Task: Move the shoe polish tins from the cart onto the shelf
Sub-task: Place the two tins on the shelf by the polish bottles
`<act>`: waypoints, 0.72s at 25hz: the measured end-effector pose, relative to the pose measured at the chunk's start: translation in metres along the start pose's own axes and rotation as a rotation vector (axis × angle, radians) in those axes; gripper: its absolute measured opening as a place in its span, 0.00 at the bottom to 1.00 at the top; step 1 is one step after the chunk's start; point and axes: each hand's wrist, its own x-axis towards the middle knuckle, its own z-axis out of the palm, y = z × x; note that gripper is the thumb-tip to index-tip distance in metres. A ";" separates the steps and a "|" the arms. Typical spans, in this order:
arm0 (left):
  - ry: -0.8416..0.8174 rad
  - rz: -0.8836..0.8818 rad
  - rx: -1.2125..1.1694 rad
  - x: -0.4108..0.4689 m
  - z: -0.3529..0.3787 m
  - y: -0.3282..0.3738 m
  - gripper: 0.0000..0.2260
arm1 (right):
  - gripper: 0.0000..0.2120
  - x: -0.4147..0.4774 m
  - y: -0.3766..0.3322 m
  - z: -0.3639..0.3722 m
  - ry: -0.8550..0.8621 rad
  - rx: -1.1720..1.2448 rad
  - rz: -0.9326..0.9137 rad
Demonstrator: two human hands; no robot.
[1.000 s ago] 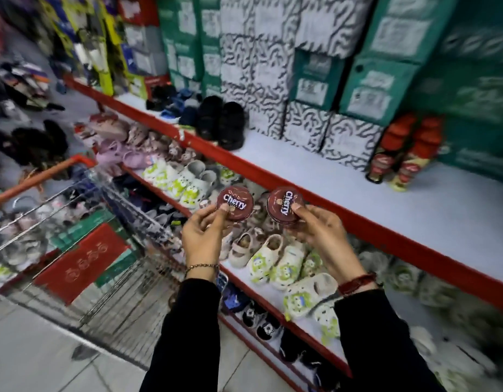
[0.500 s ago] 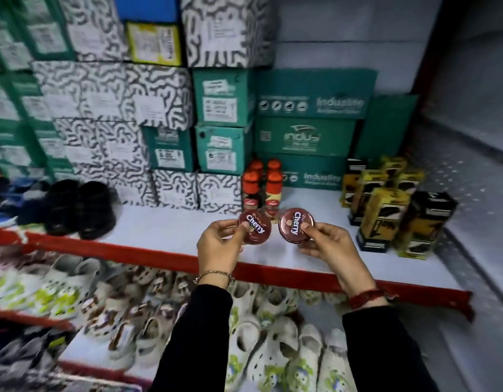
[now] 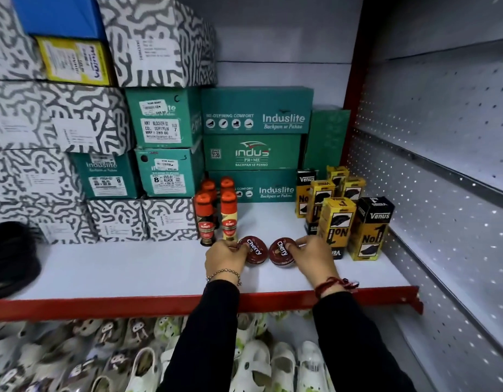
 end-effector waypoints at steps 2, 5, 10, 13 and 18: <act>-0.001 0.007 0.066 0.003 0.003 0.001 0.15 | 0.16 0.003 -0.004 0.002 0.040 -0.096 -0.024; 0.001 0.012 0.130 0.008 0.007 -0.001 0.14 | 0.16 0.007 -0.006 0.005 0.085 -0.189 -0.027; 0.025 0.021 0.234 0.011 0.008 0.002 0.14 | 0.14 0.007 -0.006 0.009 0.143 -0.307 -0.070; 0.076 0.077 0.278 0.007 0.005 0.007 0.12 | 0.14 0.007 -0.008 0.010 0.157 -0.328 -0.142; 0.217 0.305 0.309 -0.008 -0.017 0.012 0.15 | 0.22 0.002 -0.029 0.004 0.155 -0.170 -0.443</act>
